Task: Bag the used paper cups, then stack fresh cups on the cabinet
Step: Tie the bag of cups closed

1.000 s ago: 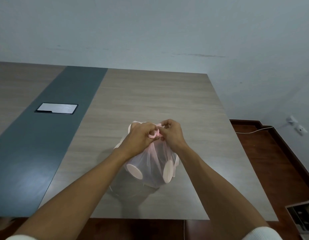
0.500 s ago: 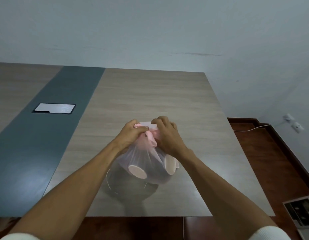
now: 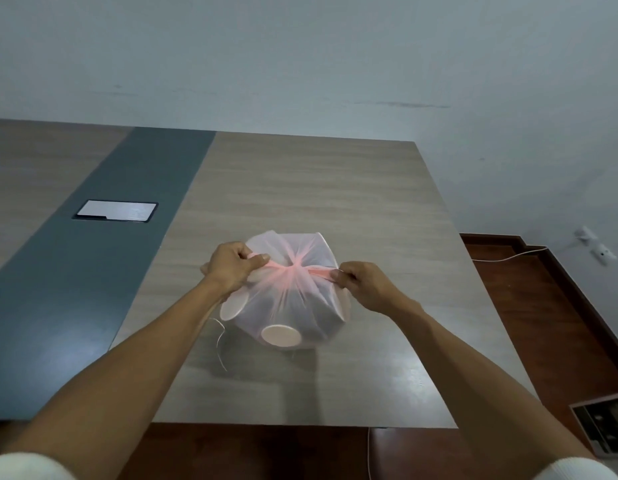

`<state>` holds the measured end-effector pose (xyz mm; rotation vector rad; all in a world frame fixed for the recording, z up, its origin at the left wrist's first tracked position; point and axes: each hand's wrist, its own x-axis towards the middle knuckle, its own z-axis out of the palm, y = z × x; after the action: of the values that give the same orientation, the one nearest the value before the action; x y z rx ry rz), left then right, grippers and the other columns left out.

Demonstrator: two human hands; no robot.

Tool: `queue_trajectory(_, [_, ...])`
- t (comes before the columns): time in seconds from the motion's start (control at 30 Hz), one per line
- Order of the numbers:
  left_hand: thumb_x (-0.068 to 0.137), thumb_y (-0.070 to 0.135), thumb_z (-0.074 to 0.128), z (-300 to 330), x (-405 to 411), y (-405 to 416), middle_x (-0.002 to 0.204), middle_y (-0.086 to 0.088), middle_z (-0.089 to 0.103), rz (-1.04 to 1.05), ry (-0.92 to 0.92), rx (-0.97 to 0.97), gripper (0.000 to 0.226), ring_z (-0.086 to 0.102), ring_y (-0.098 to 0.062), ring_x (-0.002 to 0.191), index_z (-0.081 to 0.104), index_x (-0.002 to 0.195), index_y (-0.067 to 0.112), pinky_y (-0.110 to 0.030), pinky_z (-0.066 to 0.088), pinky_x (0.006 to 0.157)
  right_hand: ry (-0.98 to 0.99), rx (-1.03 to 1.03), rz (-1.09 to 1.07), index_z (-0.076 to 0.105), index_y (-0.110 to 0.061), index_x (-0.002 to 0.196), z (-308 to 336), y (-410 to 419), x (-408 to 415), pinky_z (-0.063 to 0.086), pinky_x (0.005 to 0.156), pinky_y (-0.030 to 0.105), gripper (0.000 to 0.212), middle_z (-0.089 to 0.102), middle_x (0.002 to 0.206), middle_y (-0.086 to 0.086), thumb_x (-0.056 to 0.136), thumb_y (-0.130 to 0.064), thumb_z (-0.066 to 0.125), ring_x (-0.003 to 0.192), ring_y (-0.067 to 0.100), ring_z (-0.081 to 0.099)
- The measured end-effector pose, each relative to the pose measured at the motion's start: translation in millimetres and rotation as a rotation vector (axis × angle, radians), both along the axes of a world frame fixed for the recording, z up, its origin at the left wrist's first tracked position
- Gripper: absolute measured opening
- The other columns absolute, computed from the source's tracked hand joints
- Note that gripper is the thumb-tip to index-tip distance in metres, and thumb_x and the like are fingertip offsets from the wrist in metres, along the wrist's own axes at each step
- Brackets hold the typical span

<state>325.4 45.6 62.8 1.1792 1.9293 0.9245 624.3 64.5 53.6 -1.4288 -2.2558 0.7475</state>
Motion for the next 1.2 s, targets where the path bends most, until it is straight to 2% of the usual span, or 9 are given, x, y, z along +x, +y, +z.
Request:
queue_trajectory(0.13, [0.072,0.046,0.088,3.8,10.6,-10.1,0.071,0.001,0.070,-0.011,0.102,0.035,0.043,0.067,-0.026,0.078,0.063,0.069,0.011,-0.046,0.055,0.087,0.000,-0.114,-0.017,0.066,0.001,0.071,8.5,-0.3,-6.1,0.038,0.058,0.030,0.041,0.059,0.069,0.009,0.099,-0.028,0.059,0.059,0.015,0.049])
queue_trajectory(0.23, [0.077,0.040,0.084,9.9,18.4,-14.8,0.067,0.003,0.066,-0.142,0.200,0.149,0.042,0.063,-0.022,0.070,0.056,0.061,0.014,-0.039,0.053,0.074,0.260,-0.234,-0.111,0.073,-0.003,0.073,14.7,-0.3,-14.0,0.051,0.073,0.027,0.025,0.073,0.100,0.004,0.090,-0.021,0.070,0.084,0.015,0.066])
queue_trajectory(0.3, [0.080,0.030,0.081,16.3,29.1,-17.1,0.066,0.005,0.065,-0.232,0.105,0.214,0.040,0.060,-0.017,0.063,0.052,0.060,0.011,-0.035,0.049,0.065,0.560,-0.402,-0.161,0.074,0.005,0.078,18.7,-3.8,-28.1,0.052,0.075,0.024,0.025,0.076,0.107,0.010,0.090,-0.017,0.073,0.088,0.015,0.068])
queue_trajectory(0.43, [0.086,0.024,0.080,30.0,55.9,-23.2,0.071,-0.004,0.073,-0.212,-0.314,0.230,0.037,0.058,-0.018,0.065,0.061,0.059,0.009,-0.030,0.046,0.066,0.943,-0.577,-0.261,0.068,0.013,0.090,20.9,-7.6,-51.6,0.053,0.063,0.026,0.034,0.072,0.084,0.025,0.098,-0.020,0.067,0.072,0.024,0.067])
queue_trajectory(0.53, [0.086,0.024,0.082,28.7,65.8,-31.8,0.088,-0.020,0.075,-0.175,-0.515,0.210,0.024,0.062,-0.016,0.069,0.075,0.078,0.002,-0.026,0.051,0.068,0.904,-0.567,-0.310,0.069,0.004,0.101,15.7,-11.5,-54.3,0.049,0.054,0.025,0.015,0.065,0.077,0.017,0.091,-0.007,0.072,0.056,0.017,0.055])
queue_trajectory(0.7, [0.081,0.005,0.084,6.9,70.5,-41.3,0.116,0.003,0.073,-0.207,-0.469,0.145,0.032,0.073,-0.004,0.092,0.074,0.111,0.009,-0.026,0.060,0.085,0.825,-0.556,-0.392,0.067,-0.005,0.112,-1.9,-23.5,-58.3,0.049,0.053,0.021,0.018,0.065,0.068,0.007,0.096,0.001,0.060,0.052,0.012,0.054])
queue_trajectory(0.9, [0.091,-0.007,0.067,-14.8,77.8,-41.5,0.110,-0.009,0.074,-0.086,-0.564,0.178,0.032,0.073,-0.017,0.093,0.061,0.117,0.009,-0.027,0.058,0.078,0.982,-0.614,-0.582,0.054,-0.004,0.118,-13.9,-21.2,-71.8,0.044,0.048,0.028,0.032,0.063,0.067,0.014,0.089,0.009,0.061,0.051,0.019,0.052])
queue_trajectory(1.03, [0.093,-0.007,0.064,-18.6,76.8,-38.8,0.099,-0.017,0.078,-0.138,-0.665,0.141,0.015,0.074,-0.023,0.090,0.076,0.102,-0.001,-0.034,0.057,0.086,1.061,-0.673,-0.638,0.069,0.002,0.089,-18.4,-21.1,-70.9,0.047,0.051,0.027,0.007,0.063,0.077,0.022,0.092,0.006,0.065,0.055,0.021,0.052])
queue_trajectory(1.2, [0.088,-0.002,0.074,-14.8,75.2,-37.4,0.103,-0.018,0.078,-0.299,-0.705,0.075,0.022,0.074,-0.023,0.095,0.076,0.110,-0.002,-0.030,0.057,0.092,1.179,-0.725,-0.560,0.066,0.007,0.116,-16.0,-24.3,-73.0,0.056,0.064,0.032,0.023,0.065,0.083,0.023,0.094,0.010,0.062,0.060,0.022,0.059])
